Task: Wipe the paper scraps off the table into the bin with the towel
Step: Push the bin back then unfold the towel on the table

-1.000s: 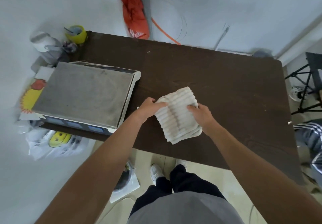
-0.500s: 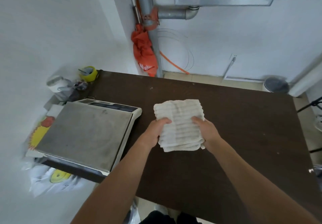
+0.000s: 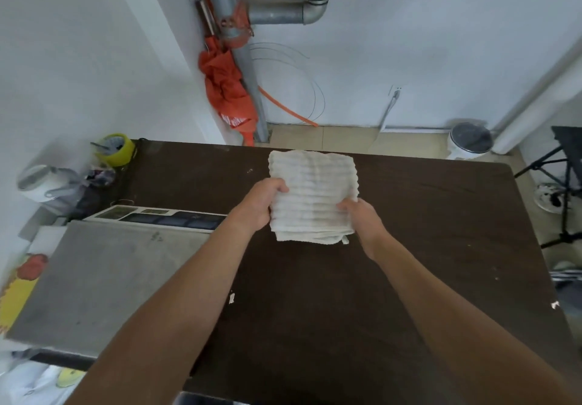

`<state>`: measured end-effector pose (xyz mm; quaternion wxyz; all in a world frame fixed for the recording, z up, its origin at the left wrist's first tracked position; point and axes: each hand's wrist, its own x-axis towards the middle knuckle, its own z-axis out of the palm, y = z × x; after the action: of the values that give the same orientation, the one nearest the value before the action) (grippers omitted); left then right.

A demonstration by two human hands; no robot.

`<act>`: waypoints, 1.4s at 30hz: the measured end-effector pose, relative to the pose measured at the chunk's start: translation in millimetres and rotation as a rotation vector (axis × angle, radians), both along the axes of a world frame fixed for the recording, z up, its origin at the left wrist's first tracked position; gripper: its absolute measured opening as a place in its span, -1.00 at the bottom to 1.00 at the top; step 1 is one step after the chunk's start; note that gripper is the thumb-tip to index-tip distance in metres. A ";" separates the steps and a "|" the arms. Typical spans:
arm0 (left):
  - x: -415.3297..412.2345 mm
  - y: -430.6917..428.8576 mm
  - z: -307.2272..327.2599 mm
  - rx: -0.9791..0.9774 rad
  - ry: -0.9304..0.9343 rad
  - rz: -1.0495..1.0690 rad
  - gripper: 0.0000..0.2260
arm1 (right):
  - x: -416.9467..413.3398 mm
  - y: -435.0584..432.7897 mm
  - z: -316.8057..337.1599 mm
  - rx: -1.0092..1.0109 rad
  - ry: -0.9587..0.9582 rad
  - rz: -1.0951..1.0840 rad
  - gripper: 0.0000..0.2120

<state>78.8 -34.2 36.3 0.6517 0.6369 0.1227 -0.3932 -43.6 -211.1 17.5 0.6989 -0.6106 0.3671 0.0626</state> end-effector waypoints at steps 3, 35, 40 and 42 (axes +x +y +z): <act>25.8 -6.1 -3.7 0.062 -0.050 -0.032 -0.64 | 20.6 -0.4 -7.1 -0.039 -0.001 -0.004 -0.75; 24.9 9.0 -144.0 0.900 -1.321 -0.844 -0.44 | 64.7 12.9 -115.9 -1.296 0.058 0.761 -0.39; 23.3 8.4 -149.1 0.917 -1.287 -0.828 -0.43 | 65.2 8.6 -121.1 -1.304 0.045 0.757 -0.39; 25.4 8.5 -148.3 0.932 -1.285 -0.855 -0.43 | 65.7 8.8 -121.5 -1.290 0.042 0.757 -0.38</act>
<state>104.1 -25.7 -112.0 0.0685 0.9248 -0.3654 -0.0806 22.1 -202.3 -104.1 0.1257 -0.9826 0.1090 0.0829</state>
